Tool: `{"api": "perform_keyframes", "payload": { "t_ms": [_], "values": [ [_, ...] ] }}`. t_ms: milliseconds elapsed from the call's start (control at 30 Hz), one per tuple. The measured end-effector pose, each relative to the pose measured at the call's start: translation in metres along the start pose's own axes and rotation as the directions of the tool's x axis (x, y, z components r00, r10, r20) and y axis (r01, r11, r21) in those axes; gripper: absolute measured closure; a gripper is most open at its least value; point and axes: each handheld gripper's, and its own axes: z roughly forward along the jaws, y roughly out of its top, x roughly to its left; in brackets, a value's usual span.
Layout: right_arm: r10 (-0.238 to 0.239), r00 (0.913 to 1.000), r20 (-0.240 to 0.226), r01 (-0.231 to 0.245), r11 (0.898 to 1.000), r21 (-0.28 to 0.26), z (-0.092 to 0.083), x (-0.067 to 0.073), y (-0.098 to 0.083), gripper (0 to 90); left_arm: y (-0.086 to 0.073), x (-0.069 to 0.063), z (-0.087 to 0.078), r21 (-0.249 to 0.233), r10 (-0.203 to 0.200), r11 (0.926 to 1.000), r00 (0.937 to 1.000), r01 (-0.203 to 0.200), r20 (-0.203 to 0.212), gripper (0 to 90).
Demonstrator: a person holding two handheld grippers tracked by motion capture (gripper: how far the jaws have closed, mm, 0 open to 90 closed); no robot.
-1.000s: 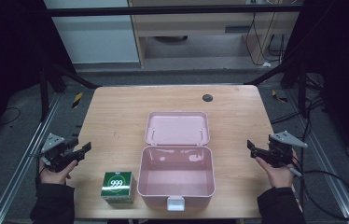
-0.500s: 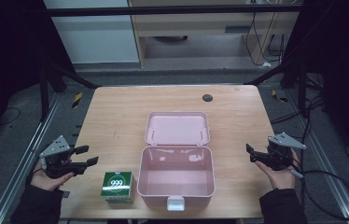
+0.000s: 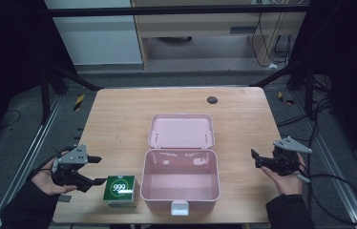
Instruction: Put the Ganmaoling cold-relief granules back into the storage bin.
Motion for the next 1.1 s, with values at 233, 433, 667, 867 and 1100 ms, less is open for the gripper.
{"api": "perform_keyframes", "payload": {
  "t_ms": [233,433,667,867,1100],
  "values": [
    [-0.002,1.0,-0.008,0.002,1.0,0.011,0.0,0.0,-0.001,7.9,0.018,-0.01,-0.001,0.053,0.074,0.9958,0.9971,-0.075,0.02,17.5],
    [-0.005,0.9999,-0.013,0.006,1.0,0.02,0.001,0.001,-0.002,6.5,0.028,-0.018,0.004,0.09,0.123,0.9877,0.9907,-0.128,0.057,13.9],
    [-0.01,0.9998,-0.02,0.011,0.999,0.035,0.003,0.001,-0.003,5.4,0.037,-0.022,0.012,0.121,0.157,0.978,0.9819,-0.17,0.105,10.6],
    [-0.01,0.9997,-0.02,0.011,0.999,0.039,0.003,0.0,-0.004,5.0,0.041,-0.023,0.019,0.14,0.177,0.9709,0.9761,-0.194,0.125,7.9],
    [-0.018,0.9996,-0.021,0.019,0.998,0.051,0.006,0.002,-0.005,4.7,0.047,-0.028,0.029,0.167,0.209,0.9582,0.9665,-0.233,0.149,5.1]
  ]
}}
